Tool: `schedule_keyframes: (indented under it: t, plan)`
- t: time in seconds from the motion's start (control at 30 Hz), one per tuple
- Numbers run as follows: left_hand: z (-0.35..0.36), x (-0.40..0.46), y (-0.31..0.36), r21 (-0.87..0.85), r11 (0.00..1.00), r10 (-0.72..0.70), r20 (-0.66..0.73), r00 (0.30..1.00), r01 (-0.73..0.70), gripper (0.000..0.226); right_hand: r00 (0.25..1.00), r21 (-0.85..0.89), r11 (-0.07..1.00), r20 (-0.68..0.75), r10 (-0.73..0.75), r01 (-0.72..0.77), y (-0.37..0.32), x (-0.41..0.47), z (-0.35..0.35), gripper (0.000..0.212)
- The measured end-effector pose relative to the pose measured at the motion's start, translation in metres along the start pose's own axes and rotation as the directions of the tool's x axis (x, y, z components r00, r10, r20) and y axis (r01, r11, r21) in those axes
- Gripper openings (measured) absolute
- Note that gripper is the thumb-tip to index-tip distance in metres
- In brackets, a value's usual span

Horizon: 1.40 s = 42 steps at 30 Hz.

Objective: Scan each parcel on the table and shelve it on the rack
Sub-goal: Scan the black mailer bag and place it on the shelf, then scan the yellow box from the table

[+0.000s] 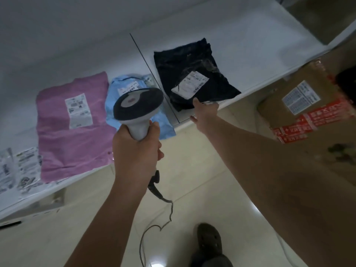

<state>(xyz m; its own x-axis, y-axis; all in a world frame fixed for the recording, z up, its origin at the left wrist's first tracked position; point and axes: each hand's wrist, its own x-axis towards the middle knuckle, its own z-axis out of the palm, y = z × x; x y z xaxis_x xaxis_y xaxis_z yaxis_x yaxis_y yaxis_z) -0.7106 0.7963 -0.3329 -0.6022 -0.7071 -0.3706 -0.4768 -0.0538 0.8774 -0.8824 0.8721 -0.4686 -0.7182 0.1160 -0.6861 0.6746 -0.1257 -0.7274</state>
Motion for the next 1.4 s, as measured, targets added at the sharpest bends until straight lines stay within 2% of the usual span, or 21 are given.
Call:
schedule_keyframes:
  t: [0.03,0.07,0.13,0.2,0.27,0.4,0.47,0.57,0.7,0.93,1.17,1.27,1.4]
  plan:
    - [0.004,0.003,-0.003,0.001,1.0,0.0,-0.002,1.0,0.0,0.016,0.994,-0.197,0.975,-0.026,-0.108,0.1,0.006,0.005,-0.002,0.074]
    - [0.008,0.005,-0.005,0.001,1.0,-0.005,-0.003,1.0,0.005,0.017,0.974,-0.376,0.904,-0.019,-0.227,0.204,0.014,0.009,-0.006,0.077]
    - [0.013,0.007,-0.009,0.002,1.0,-0.011,0.003,1.0,0.011,0.018,0.911,-0.648,0.662,0.129,-0.392,0.376,0.025,0.017,-0.016,0.077]
    - [0.017,0.008,-0.012,0.014,1.0,-0.017,0.016,1.0,0.017,0.019,0.867,-0.823,0.327,0.346,-0.36,0.464,0.031,0.027,-0.023,0.067]
    - [0.02,0.01,-0.016,0.026,0.999,-0.024,0.025,0.999,0.024,0.019,0.864,-0.879,0.074,0.442,-0.243,0.471,0.033,0.039,-0.023,0.058]
    - [0.021,0.017,-0.021,0.039,0.999,-0.035,0.021,0.999,0.035,0.019,0.867,-0.873,-0.13,0.484,-0.119,0.469,0.023,0.061,-0.017,0.05]
    - [0.02,0.018,-0.021,0.049,0.998,-0.032,0.014,0.999,0.032,0.019,0.859,-0.858,-0.172,0.503,-0.091,0.484,0.012,0.068,-0.015,0.053]
    - [0.016,0.015,-0.017,0.063,0.998,-0.025,0.01,1.0,0.025,0.018,0.869,-0.861,-0.175,0.492,-0.047,0.478,-0.001,0.067,-0.015,0.055]
    - [0.0,-0.001,-0.003,0.051,0.998,-0.037,0.005,0.999,0.037,0.016,0.834,-0.847,-0.141,0.53,-0.153,0.513,-0.002,0.032,-0.023,0.057]
    - [-0.072,-0.061,0.042,0.028,0.999,-0.039,-0.001,0.999,0.039,0.018,0.709,-0.726,-0.322,0.678,-0.193,0.608,-0.008,-0.092,-0.021,0.074]
    - [-0.225,-0.148,0.077,-0.019,1.0,-0.025,-0.074,0.997,0.024,0.025,0.598,-0.596,-0.37,0.792,-0.123,0.713,0.011,-0.293,0.031,0.072]
    - [-0.314,-0.182,0.081,-0.069,0.998,-0.024,-0.131,0.991,0.015,0.023,0.542,-0.559,-0.33,0.827,-0.151,0.761,0.03,-0.387,0.071,0.07]
    - [-0.438,-0.217,0.079,-0.126,0.991,0.016,-0.21,0.978,-0.043,0.019,0.428,-0.439,-0.333,0.897,-0.112,0.834,0.069,-0.508,0.133,0.068]
